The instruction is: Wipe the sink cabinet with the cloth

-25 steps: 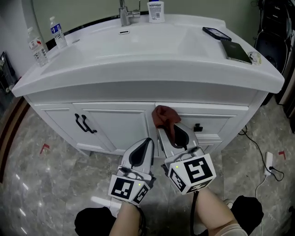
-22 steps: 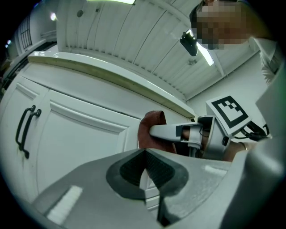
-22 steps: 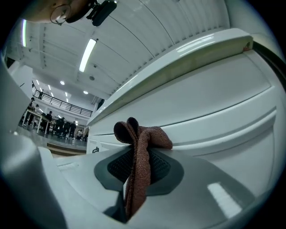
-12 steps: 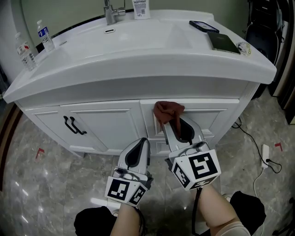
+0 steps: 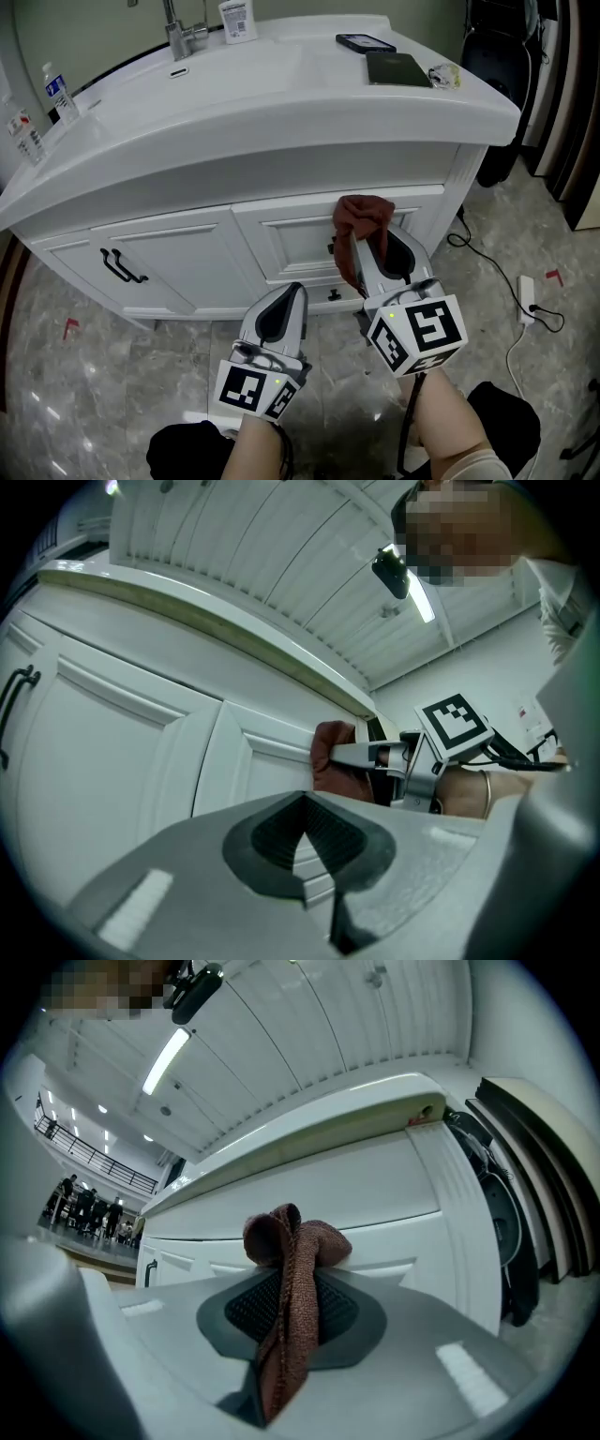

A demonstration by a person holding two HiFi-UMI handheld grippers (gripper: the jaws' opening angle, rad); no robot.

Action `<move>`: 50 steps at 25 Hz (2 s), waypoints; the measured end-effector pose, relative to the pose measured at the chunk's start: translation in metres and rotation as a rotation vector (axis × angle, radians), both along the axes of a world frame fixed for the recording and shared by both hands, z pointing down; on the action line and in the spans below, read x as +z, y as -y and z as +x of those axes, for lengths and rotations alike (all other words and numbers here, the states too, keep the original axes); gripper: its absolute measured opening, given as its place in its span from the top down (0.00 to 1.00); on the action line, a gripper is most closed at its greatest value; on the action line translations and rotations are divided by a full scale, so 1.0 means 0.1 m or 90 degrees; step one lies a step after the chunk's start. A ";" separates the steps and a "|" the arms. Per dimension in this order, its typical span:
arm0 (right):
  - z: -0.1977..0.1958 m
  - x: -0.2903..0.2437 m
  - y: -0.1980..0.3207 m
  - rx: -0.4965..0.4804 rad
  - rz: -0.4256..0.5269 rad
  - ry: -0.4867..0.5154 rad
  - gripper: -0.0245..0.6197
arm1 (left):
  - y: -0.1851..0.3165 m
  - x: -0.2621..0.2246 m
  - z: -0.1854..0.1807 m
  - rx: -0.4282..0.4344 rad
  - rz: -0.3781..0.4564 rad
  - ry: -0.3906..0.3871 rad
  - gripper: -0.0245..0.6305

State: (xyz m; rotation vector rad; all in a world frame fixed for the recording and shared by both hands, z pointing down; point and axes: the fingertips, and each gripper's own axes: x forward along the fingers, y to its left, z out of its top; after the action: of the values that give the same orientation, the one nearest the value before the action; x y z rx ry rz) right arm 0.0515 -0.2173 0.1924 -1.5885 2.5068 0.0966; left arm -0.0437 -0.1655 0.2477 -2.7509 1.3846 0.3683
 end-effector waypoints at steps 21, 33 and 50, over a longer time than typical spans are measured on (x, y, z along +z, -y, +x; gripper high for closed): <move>0.80 0.04 -0.16 0.092 -0.042 0.072 0.83 | 0.02 0.11 0.22 0.008 -0.018 0.009 0.96; -1.04 0.62 -0.10 -0.127 -0.074 0.062 0.83 | 0.05 0.23 -0.72 -0.096 -0.010 0.049 0.96; -0.82 0.84 0.16 -0.037 -0.118 0.009 0.83 | 0.12 0.32 -0.53 -0.059 -0.023 0.027 0.96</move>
State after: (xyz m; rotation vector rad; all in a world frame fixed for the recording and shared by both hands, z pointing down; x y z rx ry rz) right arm -0.0305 -0.2334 0.2762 -1.5714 2.6145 -0.1593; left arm -0.0967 -0.1778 0.2795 -2.6938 1.5176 0.2824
